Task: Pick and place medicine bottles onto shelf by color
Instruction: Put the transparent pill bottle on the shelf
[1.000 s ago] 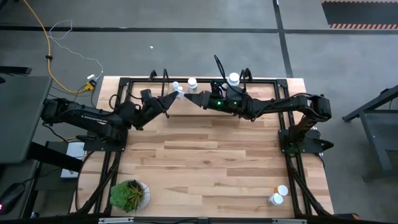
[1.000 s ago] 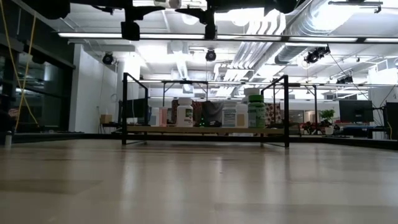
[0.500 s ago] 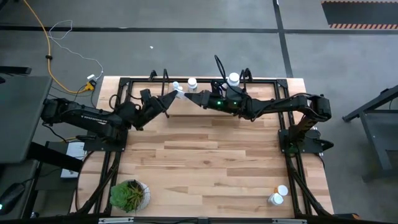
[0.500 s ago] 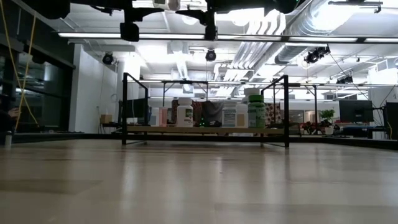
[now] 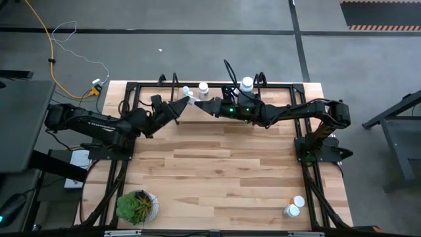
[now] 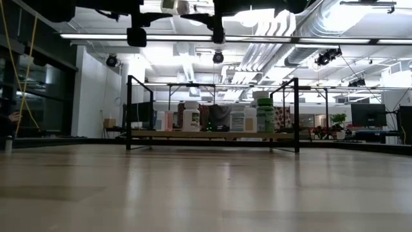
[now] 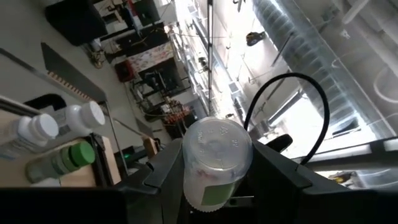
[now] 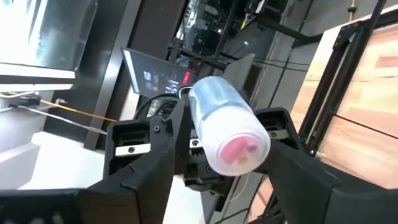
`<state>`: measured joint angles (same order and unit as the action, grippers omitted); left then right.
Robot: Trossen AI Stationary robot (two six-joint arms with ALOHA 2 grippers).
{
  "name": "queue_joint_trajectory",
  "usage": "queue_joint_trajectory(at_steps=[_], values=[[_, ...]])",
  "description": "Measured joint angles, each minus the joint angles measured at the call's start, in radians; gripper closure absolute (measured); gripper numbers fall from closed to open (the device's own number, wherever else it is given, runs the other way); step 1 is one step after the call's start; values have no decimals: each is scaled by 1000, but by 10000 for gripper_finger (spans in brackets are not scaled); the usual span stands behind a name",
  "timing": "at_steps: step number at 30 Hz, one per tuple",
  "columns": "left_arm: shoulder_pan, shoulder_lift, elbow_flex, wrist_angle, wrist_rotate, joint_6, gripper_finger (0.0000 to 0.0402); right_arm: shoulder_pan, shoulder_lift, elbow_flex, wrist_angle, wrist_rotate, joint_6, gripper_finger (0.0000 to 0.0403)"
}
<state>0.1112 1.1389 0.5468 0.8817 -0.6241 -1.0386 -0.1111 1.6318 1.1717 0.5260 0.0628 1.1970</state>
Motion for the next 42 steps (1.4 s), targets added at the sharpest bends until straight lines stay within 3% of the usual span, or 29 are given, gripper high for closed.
queue_joint_trajectory(at_steps=[14,25,30,42], values=[[0,30,1,12,44,-51,257,-2,0,0,-6,38,10,171],[0,30,1,18,40,-52,256,-2,0,0,-13,34,6,262],[5,30,1,16,50,-40,246,-3,-1,0,-14,26,6,269],[157,-105,1,-16,351,193,161,-99,-75,0,-52,-178,-93,272]])
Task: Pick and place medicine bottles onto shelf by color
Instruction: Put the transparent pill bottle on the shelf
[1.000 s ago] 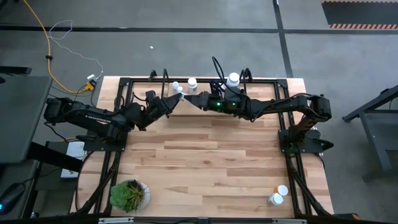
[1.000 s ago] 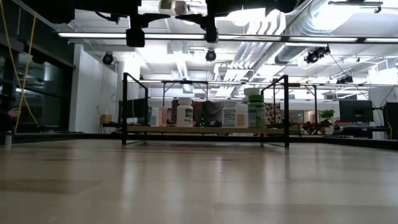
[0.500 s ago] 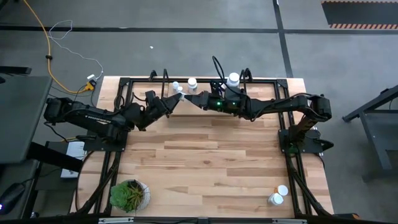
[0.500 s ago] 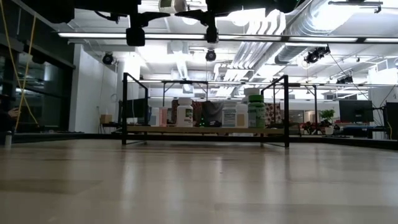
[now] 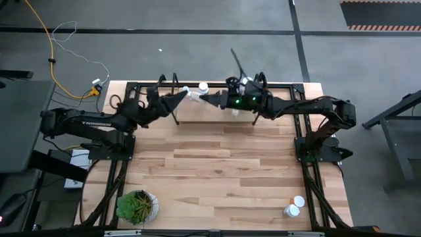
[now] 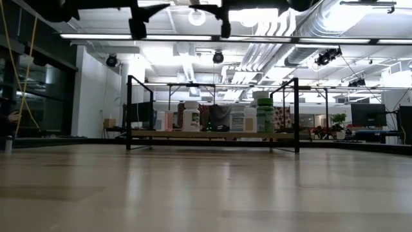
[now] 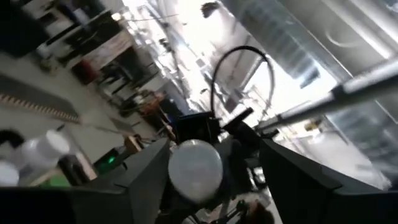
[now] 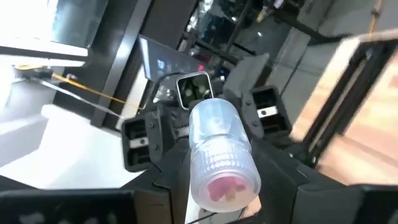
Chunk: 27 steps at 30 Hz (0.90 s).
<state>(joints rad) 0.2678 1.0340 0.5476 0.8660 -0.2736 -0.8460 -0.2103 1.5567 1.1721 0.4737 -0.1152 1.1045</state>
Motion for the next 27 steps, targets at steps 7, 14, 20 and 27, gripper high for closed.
queue_joint_trajectory(at_steps=[7,14,20,27], values=[[82,-191,4,-72,187,208,152,-58,-65,112,-367,-105,-229,273],[82,-369,118,-557,179,429,151,-58,74,508,-1126,81,-533,273],[65,-409,163,-740,123,482,151,-77,287,751,-1495,132,-606,273],[64,-404,164,-739,124,482,151,-108,524,923,-1711,144,-646,274]])
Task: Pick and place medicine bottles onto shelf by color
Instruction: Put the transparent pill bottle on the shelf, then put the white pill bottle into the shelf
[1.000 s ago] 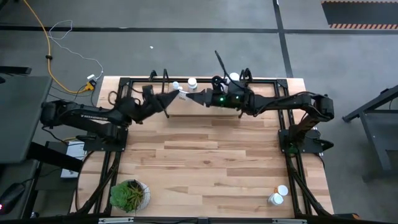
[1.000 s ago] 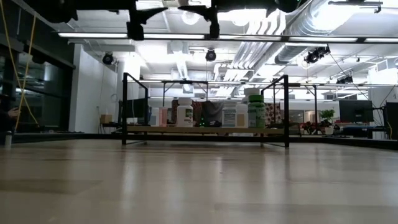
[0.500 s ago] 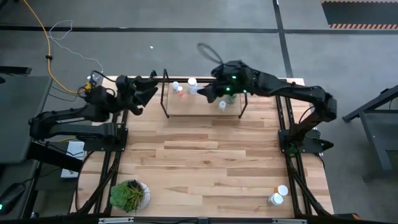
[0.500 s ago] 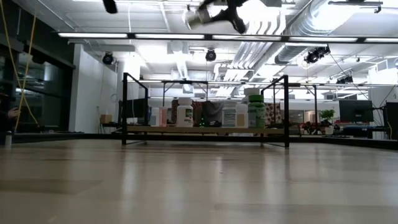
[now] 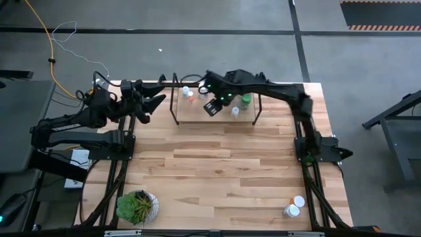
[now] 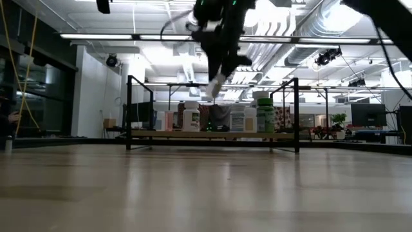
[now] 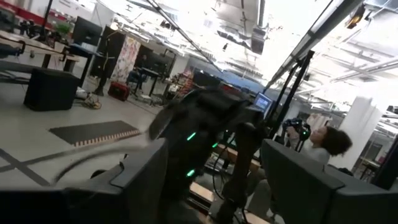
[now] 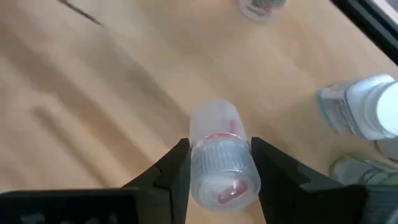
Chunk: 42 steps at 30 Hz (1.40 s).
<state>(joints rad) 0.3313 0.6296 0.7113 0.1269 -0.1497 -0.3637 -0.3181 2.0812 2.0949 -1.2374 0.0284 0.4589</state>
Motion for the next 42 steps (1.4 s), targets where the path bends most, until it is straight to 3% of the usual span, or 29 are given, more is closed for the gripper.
queue_joint_trajectory(at_steps=[7,14,20,42], values=[[0,0,0,0,-1,0,151,-51,151,69,-39,24,-14,274],[0,0,0,0,-1,0,151,-97,215,72,-70,8,-4,274],[0,0,0,0,-4,0,151,-115,222,73,-70,-18,7,271],[0,0,0,-2,-22,0,151,-119,220,72,-55,9,-78,185]])
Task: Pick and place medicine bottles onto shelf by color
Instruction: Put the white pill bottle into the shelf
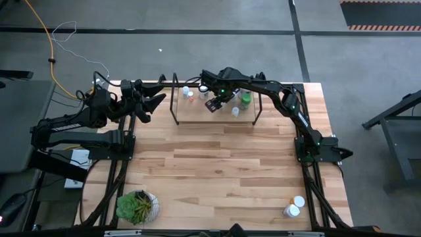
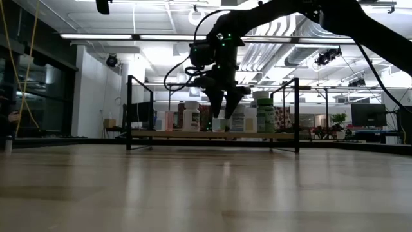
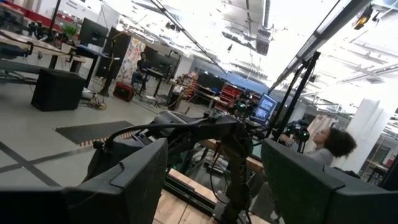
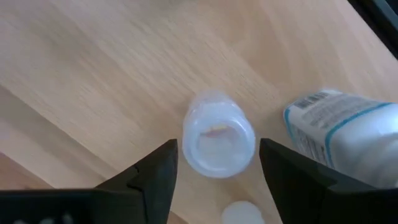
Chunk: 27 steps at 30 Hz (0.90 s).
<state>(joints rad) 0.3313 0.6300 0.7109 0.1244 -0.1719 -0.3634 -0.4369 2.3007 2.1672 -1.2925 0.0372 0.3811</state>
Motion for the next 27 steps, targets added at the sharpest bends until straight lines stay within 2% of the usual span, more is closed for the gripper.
queue_joint_trajectory(at_steps=[6,10,12,15,19,23,27], values=[[0,0,0,-2,0,0,151,9,-39,-1,-49,-14,-41,183],[0,0,0,-16,0,1,151,66,-86,-25,-69,-20,-118,183],[0,0,-1,-33,2,10,151,109,-120,-80,-52,-22,-170,183],[0,0,-1,-47,4,18,151,170,-204,-233,21,-31,-191,183],[0,0,-1,-50,12,0,151,253,-391,-552,244,-109,-130,183],[0,0,-1,-50,14,0,151,351,-613,-871,507,-128,32,183],[0,0,-1,-51,14,48,151,441,-823,-1118,822,-124,250,183]])
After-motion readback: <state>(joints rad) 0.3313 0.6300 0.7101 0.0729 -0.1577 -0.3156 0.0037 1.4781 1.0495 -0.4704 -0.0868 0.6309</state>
